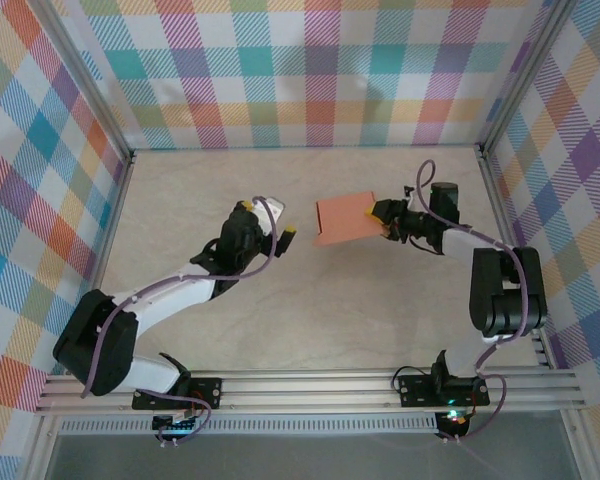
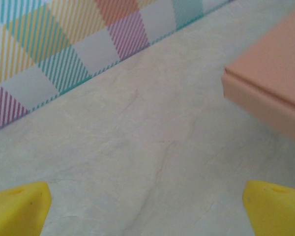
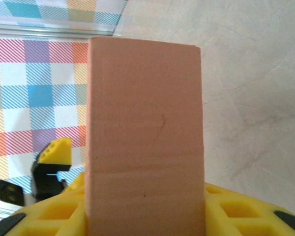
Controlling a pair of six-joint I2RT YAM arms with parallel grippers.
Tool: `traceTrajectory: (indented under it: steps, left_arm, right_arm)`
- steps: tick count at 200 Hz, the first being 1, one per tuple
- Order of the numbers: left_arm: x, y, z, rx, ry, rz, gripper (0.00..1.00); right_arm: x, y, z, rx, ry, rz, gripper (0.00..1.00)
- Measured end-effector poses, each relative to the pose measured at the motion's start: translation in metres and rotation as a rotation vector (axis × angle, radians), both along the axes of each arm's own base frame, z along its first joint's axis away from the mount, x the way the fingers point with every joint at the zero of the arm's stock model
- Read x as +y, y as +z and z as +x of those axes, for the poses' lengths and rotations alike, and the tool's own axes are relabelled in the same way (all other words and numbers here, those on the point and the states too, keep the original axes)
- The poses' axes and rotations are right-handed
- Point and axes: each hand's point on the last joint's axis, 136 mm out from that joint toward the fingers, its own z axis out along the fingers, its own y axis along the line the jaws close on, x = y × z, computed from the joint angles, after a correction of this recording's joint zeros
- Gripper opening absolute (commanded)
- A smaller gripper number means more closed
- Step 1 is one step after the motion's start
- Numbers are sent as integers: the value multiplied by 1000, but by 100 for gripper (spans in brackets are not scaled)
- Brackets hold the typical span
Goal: Fold the paper box
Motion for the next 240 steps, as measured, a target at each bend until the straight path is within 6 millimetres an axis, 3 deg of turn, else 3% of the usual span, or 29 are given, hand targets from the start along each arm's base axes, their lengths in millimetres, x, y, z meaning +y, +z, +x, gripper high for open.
traceTrajectory:
  steps: [39, 96, 134, 169, 199, 240]
  left_arm:
    - [-6, -4, -15, -164, -137, 244, 100]
    - [-56, 25, -41, -473, -229, 384, 96]
    - [-79, 38, -52, -605, -246, 416, 95]
    - [-101, 17, -59, -637, -279, 507, 91]
    - [-109, 17, -57, -679, -262, 542, 85]
    - [-116, 27, -54, -762, -230, 573, 85]
  right_arm:
    - [0, 32, 0, -21, 15, 48, 45]
    - [4, 60, -19, -13, 51, 92, 46]
    - [6, 64, -31, 15, 81, 109, 46]
    - [9, 64, -37, 38, 106, 126, 46]
    - [10, 64, -41, 54, 123, 136, 46]
    - [11, 66, -46, 58, 135, 137, 45]
